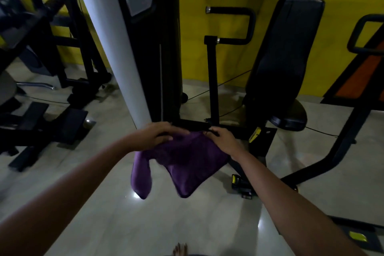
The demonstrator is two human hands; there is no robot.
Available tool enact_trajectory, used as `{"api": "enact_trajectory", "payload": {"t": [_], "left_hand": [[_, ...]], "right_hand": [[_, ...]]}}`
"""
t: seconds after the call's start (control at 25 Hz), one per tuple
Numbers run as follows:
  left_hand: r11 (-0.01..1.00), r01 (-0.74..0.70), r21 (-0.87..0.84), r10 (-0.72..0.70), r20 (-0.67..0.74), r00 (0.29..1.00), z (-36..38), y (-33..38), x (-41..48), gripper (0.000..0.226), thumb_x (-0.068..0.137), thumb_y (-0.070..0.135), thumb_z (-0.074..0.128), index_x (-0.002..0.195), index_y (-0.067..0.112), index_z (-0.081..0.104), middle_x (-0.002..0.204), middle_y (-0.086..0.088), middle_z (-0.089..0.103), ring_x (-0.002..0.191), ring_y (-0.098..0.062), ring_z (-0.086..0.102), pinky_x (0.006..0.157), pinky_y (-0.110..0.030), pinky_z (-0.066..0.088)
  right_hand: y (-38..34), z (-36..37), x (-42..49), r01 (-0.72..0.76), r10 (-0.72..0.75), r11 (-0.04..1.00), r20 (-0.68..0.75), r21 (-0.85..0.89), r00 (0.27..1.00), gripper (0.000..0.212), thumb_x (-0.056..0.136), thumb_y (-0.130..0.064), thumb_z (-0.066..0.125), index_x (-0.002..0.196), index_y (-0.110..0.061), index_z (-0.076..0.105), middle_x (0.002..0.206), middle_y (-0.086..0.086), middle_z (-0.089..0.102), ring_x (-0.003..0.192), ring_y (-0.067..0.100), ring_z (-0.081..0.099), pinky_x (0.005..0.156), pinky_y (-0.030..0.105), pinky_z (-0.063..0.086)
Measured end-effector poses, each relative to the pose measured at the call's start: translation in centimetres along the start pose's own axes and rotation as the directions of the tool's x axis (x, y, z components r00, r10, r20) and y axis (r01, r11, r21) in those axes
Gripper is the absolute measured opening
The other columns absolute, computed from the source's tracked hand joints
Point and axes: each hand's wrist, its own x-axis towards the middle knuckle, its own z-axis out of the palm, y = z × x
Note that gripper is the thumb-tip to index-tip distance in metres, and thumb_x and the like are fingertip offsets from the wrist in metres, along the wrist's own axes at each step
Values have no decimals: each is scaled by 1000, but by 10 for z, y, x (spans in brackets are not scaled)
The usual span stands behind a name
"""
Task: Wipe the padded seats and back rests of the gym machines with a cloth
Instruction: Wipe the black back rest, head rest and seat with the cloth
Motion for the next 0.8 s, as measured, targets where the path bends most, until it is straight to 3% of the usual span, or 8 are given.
{"api": "enact_trajectory", "payload": {"t": [0.16, 0.24, 0.28, 0.36, 0.44, 0.52, 0.72, 0.8], "left_hand": [[946, 101, 308, -154, 152, 976, -1, -27, 18, 60, 92, 13, 54, 145, 23, 29, 139, -15, 44, 124, -23, 44, 105, -24, 26], [971, 237, 36, -239, 84, 967, 3, -33, 28, 75, 87, 16, 64, 147, 26, 21, 139, -13, 48, 125, -28, 48, 100, -30, 37], [911, 297, -287, -298, 40, 954, 6, -31, 33, 80, 84, 11, 67, 146, 29, 20, 132, -13, 54, 117, -29, 55, 89, -30, 46], [514, 234, -826, -435, -16, 900, 15, -18, 42, 84, 82, -6, 62, 146, 27, 19, 114, -13, 60, 91, -24, 63, 63, -25, 56], [182, 35, -983, -536, -69, 841, 23, -8, 54, 77, 83, -17, 52, 145, 20, 23, 114, -18, 58, 86, -22, 62, 57, -28, 58], [-28, -107, -994, -602, -68, 796, 26, 0, 62, 72, 86, -20, 43, 144, 19, 25, 121, -21, 53, 87, -24, 60, 61, -32, 57], [-223, -206, -953, -637, -18, 771, 10, 11, 58, 15, 93, 11, 41, 85, 9, 53, 73, -7, 52, 62, -15, 50, 52, -22, 46], [-149, -202, -968, -589, -78, 805, 12, 5, 55, 22, 91, 21, 54, 110, 9, 57, 99, -9, 65, 88, -20, 62, 69, -27, 51]], "right_hand": [[-16, 1, 23, 27, -21, 997, -80, 66, 997, 17, 84, -25, 68, 68, -24, 62, 71, -1, 60, 73, 11, 55, 65, 23, 39], [-25, -1, 27, 36, -25, 997, -158, 69, 987, 14, 81, -25, 72, 72, -19, 62, 73, 2, 61, 71, 11, 55, 64, 20, 40], [-32, -3, 28, 63, -51, 997, -203, 52, 978, 12, 79, -23, 73, 77, -17, 63, 75, 1, 61, 69, 8, 54, 61, 15, 40], [-47, -8, 25, 141, -133, 990, -259, 13, 957, 10, 78, -19, 74, 86, -15, 68, 79, -2, 62, 70, 1, 54, 59, 4, 39], [-64, -6, 16, 202, -207, 978, -251, -45, 946, 16, 79, -14, 73, 94, -11, 72, 81, -8, 62, 72, -6, 53, 64, 0, 38], [-72, 8, 6, 263, -287, 956, -218, -130, 933, 18, 81, -14, 71, 99, -10, 72, 84, -9, 63, 76, -8, 52, 69, -3, 35], [-67, 38, -6, 353, -360, 933, -215, -71, 908, 22, 86, -12, 65, 107, -12, 70, 100, -1, 65, 93, 3, 57, 80, 1, 38], [-71, 32, -7, 344, -335, 939, -201, 13, 921, 18, 89, -16, 62, 104, -13, 71, 96, -9, 64, 92, 3, 59, 82, 8, 43]]}}
